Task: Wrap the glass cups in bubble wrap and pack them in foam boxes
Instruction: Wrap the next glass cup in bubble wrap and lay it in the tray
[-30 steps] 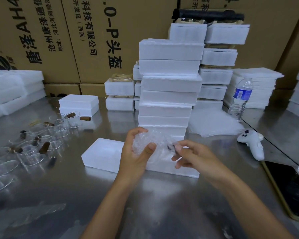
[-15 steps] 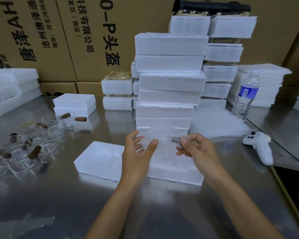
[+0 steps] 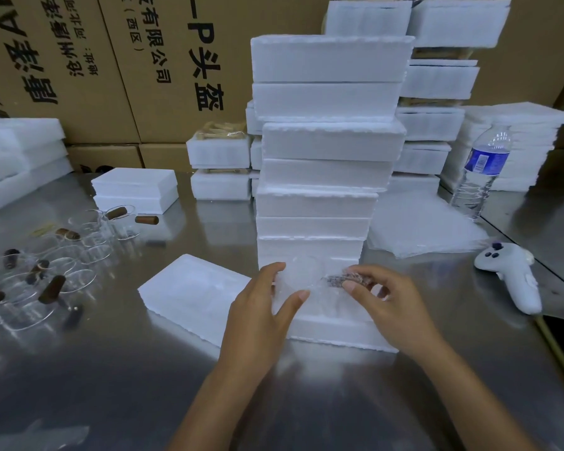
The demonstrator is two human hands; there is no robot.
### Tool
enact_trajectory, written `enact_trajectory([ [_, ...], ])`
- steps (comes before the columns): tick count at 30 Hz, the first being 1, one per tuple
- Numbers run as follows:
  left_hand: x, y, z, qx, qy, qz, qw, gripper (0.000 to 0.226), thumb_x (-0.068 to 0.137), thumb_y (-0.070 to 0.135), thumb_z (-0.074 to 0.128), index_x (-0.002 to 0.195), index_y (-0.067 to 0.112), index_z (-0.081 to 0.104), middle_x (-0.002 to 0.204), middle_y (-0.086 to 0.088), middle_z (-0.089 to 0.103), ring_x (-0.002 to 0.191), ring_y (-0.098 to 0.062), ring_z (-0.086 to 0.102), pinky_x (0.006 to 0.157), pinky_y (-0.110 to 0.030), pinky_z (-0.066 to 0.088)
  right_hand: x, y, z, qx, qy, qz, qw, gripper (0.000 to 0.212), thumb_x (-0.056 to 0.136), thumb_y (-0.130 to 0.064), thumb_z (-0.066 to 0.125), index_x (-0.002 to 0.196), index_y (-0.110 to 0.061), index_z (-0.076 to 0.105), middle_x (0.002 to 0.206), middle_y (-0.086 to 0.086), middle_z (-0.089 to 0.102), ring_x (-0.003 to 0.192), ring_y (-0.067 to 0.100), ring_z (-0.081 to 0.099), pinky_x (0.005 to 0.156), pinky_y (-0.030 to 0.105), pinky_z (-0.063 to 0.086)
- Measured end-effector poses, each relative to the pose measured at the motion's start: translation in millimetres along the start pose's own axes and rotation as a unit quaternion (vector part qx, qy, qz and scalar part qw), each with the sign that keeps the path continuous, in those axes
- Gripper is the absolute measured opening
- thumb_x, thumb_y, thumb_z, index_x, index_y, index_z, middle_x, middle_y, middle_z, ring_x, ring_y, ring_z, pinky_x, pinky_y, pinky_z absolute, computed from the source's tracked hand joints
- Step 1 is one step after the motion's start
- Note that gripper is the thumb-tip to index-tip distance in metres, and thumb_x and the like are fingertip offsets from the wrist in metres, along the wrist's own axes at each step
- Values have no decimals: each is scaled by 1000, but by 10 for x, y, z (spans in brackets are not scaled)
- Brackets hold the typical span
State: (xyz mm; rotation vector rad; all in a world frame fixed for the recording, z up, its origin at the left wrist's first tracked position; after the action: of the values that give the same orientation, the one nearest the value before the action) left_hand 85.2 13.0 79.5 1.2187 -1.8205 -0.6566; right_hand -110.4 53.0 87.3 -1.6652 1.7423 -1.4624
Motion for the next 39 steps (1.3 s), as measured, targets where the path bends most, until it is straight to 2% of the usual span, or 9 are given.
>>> enact_trajectory([
  [5,-4,31,38,13,-16,11,1000,47,84,49,61,127,32,50,111,25,50,102,4,47,79,2,33,0,100,-34,-62,18,19,998,17,80,-32,70,97,-36,68,97,-9,66,98,-2,51,90,17,37],
  [8,-3,21,64,46,-28,14,998,47,85,50,58,128,30,50,123,18,53,111,0,48,84,-3,28,-5,129,-16,-47,3,37,998,15,82,-30,69,95,-38,66,100,-9,65,99,1,53,89,18,39],
  [13,-13,2,74,87,-30,24,995,51,84,56,52,129,31,49,132,13,52,121,-5,45,90,-7,25,-18,136,10,-42,11,36,998,13,84,-28,67,91,-38,67,97,-25,61,106,0,48,84,-1,30],
  [20,-20,9,70,88,-37,21,995,63,76,66,42,131,35,47,133,13,51,121,-6,45,93,-13,29,-24,146,17,-17,34,39,999,20,82,-20,69,69,-34,67,80,-21,64,97,2,52,79,6,33],
  [25,-67,6,-72,61,-46,10,997,85,62,77,41,138,41,33,126,27,38,115,3,37,94,-17,30,-9,127,-4,-16,3,38,999,14,83,-22,67,77,-35,69,89,-19,65,98,-1,54,83,9,35],
  [28,-73,-50,-236,102,22,17,994,56,82,60,44,131,32,44,128,16,47,116,-4,43,92,-19,32,24,154,-70,39,72,51,995,15,85,-19,65,89,-34,67,96,-19,66,94,-9,56,77,0,36],
  [31,-73,-158,-386,179,32,-19,983,32,91,35,56,122,27,50,117,6,53,109,-13,45,85,-22,34,63,261,-138,54,155,107,981,18,87,-12,63,98,-27,63,103,-8,64,94,2,57,85,15,39],
  [35,-96,-203,-461,285,-40,-49,957,32,90,37,56,120,30,50,109,8,61,103,-17,54,85,-28,40,51,361,-78,64,110,194,973,23,89,-13,59,110,-21,62,103,-8,58,102,8,52,88,23,38],
  [39,-145,-144,-571,272,-13,-45,961,24,91,26,57,115,26,57,107,3,67,98,-22,59,83,-32,44,54,323,-55,93,94,189,973,21,89,-12,61,108,-18,62,95,-9,59,95,8,55,83,21,37],
])
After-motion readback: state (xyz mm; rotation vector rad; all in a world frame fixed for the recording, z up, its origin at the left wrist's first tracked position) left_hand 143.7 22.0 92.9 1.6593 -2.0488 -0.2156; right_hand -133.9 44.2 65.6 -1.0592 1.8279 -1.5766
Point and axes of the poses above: each hand's wrist, its own x-axis towards the middle knuckle, its own z-axis out of the palm, y = z × x, the point moved 3 cm from there along x, towards the middle knuckle
